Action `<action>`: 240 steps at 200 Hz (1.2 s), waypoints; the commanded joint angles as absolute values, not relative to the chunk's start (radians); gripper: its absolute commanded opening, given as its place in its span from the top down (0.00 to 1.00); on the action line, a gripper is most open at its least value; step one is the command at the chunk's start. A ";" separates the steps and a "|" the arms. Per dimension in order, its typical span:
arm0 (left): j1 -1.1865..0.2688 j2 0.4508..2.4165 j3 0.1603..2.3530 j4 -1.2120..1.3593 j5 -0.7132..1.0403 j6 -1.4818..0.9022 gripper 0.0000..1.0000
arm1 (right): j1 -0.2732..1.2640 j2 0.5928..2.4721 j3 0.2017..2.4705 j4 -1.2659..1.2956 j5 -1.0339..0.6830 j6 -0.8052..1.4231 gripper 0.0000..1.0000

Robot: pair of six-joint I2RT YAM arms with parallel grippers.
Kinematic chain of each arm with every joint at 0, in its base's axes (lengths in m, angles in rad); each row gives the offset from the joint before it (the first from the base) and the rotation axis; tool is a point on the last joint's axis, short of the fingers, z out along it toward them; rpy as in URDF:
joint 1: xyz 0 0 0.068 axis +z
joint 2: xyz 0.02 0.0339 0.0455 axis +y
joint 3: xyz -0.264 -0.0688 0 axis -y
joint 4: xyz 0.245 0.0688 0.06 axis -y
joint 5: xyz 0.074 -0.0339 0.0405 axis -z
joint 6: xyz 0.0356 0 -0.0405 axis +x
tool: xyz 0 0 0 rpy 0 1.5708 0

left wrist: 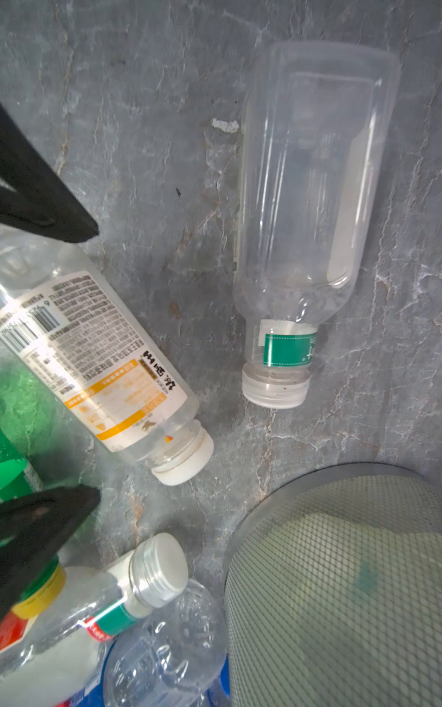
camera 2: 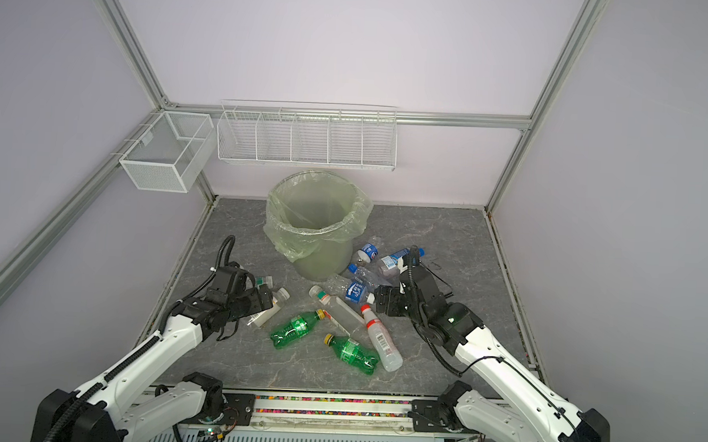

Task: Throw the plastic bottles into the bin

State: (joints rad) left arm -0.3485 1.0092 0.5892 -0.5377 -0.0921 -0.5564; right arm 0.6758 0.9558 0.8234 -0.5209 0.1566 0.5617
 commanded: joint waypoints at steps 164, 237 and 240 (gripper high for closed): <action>-0.371 1.162 0.572 -0.434 -0.013 -0.499 0.01 | 0.666 0.877 0.785 -0.506 0.173 0.655 0.12; -0.381 1.224 0.592 -0.393 0.040 -0.492 0.10 | 0.665 0.904 0.795 -0.534 0.152 0.676 0.12; -0.383 1.223 0.594 -0.393 0.038 -0.491 0.10 | 0.666 0.903 0.795 -0.534 0.155 0.676 0.12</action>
State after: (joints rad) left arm -0.3706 1.2167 0.5533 -0.4156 0.0238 -0.5102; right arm 0.6689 0.9020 0.7807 -0.5079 0.1566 0.6518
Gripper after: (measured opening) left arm 0.919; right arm 0.885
